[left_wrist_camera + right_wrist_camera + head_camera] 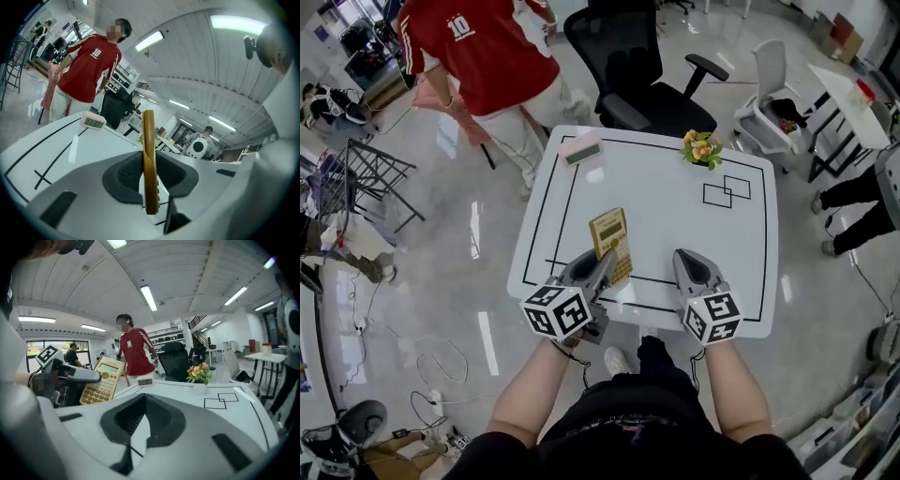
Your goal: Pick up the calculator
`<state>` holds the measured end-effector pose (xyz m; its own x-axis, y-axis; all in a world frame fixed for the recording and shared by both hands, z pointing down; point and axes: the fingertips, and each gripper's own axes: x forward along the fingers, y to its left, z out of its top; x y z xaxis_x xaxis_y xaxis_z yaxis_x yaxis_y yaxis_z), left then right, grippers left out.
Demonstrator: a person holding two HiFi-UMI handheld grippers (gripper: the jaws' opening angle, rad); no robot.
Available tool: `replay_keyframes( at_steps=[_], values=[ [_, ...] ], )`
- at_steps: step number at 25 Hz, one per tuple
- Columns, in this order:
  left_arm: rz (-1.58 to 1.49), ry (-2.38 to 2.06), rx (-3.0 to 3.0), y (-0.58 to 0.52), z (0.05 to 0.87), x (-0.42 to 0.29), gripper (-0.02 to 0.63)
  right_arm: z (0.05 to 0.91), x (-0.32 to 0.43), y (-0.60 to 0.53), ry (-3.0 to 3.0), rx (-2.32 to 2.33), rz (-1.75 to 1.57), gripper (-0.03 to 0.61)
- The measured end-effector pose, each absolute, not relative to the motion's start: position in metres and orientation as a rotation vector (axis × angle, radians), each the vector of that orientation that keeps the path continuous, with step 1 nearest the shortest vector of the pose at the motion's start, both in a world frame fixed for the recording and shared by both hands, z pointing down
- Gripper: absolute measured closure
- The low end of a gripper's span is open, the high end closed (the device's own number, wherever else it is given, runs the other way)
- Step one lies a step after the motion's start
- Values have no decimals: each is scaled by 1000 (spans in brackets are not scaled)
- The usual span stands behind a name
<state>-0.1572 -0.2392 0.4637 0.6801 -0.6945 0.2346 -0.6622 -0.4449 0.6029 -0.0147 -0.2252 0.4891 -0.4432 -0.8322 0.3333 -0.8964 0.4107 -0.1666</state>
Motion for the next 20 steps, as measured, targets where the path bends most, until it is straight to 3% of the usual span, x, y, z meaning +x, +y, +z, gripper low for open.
replay_keyframes(
  at_steps=[9,20],
  values=[
    [-88,-1005,2257,-172,437,-170,534,435,-13,-164,-2487,1616,312,577],
    [-55,-1037,2377,-105,412,-135,534,395,5,-95,-2506,1565,78,577]
  ],
)
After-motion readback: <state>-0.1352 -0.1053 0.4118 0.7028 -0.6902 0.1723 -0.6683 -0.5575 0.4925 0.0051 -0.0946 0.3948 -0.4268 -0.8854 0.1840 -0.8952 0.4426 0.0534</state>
